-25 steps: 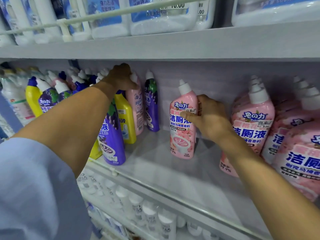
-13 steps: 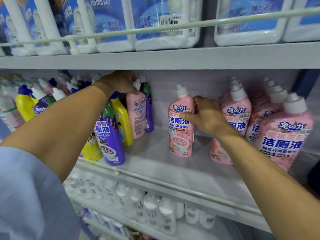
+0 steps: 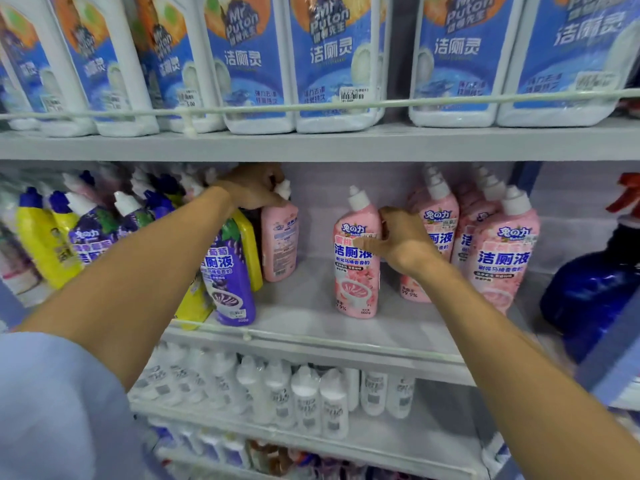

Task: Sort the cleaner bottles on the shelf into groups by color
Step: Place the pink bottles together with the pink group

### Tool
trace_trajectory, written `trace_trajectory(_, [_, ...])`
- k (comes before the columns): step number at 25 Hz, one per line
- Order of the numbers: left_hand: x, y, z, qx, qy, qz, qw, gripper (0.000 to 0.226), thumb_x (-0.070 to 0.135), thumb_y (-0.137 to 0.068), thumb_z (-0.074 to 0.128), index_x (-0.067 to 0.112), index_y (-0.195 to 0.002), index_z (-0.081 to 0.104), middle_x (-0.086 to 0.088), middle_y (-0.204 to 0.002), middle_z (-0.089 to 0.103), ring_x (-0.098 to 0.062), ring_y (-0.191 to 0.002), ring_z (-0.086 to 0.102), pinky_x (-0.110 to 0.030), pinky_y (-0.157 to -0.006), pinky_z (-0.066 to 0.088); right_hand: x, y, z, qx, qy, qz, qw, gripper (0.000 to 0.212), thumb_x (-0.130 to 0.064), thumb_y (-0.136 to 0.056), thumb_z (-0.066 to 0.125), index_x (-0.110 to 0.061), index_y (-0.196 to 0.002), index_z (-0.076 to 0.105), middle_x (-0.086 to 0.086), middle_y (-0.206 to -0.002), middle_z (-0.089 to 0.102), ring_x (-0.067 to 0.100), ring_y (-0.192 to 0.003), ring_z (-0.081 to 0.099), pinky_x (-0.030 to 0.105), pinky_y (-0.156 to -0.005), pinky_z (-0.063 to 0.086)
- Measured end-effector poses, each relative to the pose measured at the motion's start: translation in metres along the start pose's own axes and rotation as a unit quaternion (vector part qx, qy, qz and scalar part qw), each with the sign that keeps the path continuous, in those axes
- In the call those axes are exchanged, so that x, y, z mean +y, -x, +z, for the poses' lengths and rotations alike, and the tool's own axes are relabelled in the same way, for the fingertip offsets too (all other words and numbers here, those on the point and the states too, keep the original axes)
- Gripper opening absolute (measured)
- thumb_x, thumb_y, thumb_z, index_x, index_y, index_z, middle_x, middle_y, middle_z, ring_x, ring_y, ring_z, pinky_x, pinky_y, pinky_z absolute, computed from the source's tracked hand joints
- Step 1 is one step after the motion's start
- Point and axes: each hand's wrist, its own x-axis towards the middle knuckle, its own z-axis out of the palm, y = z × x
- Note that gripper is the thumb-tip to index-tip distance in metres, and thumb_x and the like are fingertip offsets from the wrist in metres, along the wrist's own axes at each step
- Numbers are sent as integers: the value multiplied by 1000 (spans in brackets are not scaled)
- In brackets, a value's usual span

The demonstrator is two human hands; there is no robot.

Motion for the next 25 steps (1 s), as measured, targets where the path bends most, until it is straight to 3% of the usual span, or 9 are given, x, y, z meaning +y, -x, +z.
trace_trajectory(3, [2,14,-5,-11,-15,33,999,55,31,-68,90,16,-114,65,-9,-112,72,-28,-103,67,-43,-96,54,-5,15,-3,19,4,-4,1000,41,-40,-79,84,-10,-95,62,7,-92,71,26,-81,67,33,-69,53])
trace_trajectory(5, [6,24,-10,-29,6,35,999,45,20,-76,88,16,-115,65,-8,-109,72,-27,-102,68,-40,-94,55,-7,25,-6,21,-14,-1,1000,35,-35,-78,86,-16,-90,59,-1,-82,65,12,-68,60,19,-57,43])
trace_trajectory(7, [10,37,-15,-57,55,45,996,37,18,-79,85,19,-109,64,-9,-101,73,-26,-93,71,-36,-83,60,-10,33,-8,11,-41,1,999,35,-31,-77,87,-13,-94,63,-3,-85,68,5,-68,60,10,-56,40])
trace_trajectory(9, [16,53,-14,-85,114,41,989,32,12,-83,81,15,-109,62,-11,-92,71,-20,-78,68,-27,-69,61,-13,39,-10,3,-56,0,998,41,-32,-76,88,-10,-103,67,1,-94,73,12,-77,68,18,-64,49])
trace_trajectory(11, [19,66,-8,-88,145,57,984,33,8,-85,80,7,-111,61,-17,-85,68,-19,-72,62,-30,-68,59,-15,46,-10,9,-43,-3,999,44,-35,-76,87,-11,-107,67,0,-95,73,12,-79,67,24,-67,53])
trace_trajectory(15, [14,73,6,-43,171,77,981,39,23,-75,84,14,-107,64,-15,-84,68,-19,-71,58,-33,-71,49,-15,54,-7,35,-34,4,999,45,-42,-78,84,-14,-109,66,-1,-93,74,14,-81,69,33,-73,58])
trace_trajectory(19, [11,82,15,-38,255,32,966,25,14,-83,81,24,-97,63,-16,-97,69,-23,-84,63,-44,-76,58,-11,57,-1,44,-45,11,998,45,-45,-79,82,-17,-109,65,-1,-96,75,16,-83,71,37,-78,60])
trace_trajectory(22, [17,89,18,2,217,11,976,36,40,-69,83,27,-94,62,-8,-90,70,-28,-83,67,-48,-75,62,-7,58,1,59,-39,10,997,47,-46,-79,82,-16,-112,65,-1,-99,75,16,-86,70,30,-76,56])
trace_trajectory(25, [23,93,24,107,107,-37,988,46,60,-57,78,26,-85,63,1,-77,68,-26,-76,68,-42,-70,60,-4,58,4,71,-52,-8,996,49,-50,-79,81,-17,-113,66,-2,-97,76,15,-85,71,34,-78,59])
